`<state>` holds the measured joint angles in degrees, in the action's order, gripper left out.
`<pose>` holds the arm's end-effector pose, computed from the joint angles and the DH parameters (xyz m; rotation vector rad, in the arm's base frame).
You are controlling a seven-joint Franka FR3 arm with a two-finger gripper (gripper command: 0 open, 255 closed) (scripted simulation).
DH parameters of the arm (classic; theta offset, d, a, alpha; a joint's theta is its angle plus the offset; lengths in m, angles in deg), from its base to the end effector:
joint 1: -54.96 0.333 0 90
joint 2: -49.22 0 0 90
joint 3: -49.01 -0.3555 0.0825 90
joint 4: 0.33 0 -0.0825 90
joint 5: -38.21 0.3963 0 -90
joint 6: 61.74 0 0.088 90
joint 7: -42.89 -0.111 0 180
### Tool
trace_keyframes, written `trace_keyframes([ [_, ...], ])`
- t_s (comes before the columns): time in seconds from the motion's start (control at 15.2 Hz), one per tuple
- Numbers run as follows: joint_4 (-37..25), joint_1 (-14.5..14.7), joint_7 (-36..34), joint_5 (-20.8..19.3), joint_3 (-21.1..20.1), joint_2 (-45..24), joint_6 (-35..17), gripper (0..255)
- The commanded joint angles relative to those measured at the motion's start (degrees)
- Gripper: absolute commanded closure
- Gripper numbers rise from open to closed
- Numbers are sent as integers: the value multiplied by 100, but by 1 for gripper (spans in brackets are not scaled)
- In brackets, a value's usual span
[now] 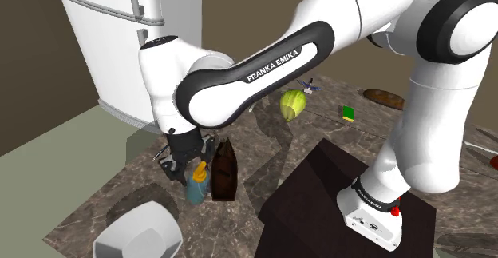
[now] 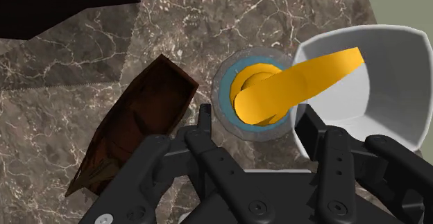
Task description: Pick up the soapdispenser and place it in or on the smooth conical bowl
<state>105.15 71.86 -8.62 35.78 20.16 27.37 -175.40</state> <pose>0.4603 0.4345 0.3557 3.0707 -0.1428 -0.3632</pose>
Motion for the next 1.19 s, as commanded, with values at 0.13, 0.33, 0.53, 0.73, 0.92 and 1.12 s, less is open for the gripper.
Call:
trace_keyframes([
  [0.13, -1225, 479, -433, -293, 41, -809, 440, 255],
  [0.33, -2314, 890, -672, -491, 106, -1481, 858, 255],
  [0.53, -3670, 1370, -844, -675, 197, -2263, 1406, 255],
  [0.73, -5749, 2030, -913, -862, 338, -3381, 2285, 255],
  [0.92, -5531, 1995, -907, -863, 354, -3394, 2062, 255],
  [1.12, -5357, 1966, -903, -875, 364, -3431, 1859, 255],
])
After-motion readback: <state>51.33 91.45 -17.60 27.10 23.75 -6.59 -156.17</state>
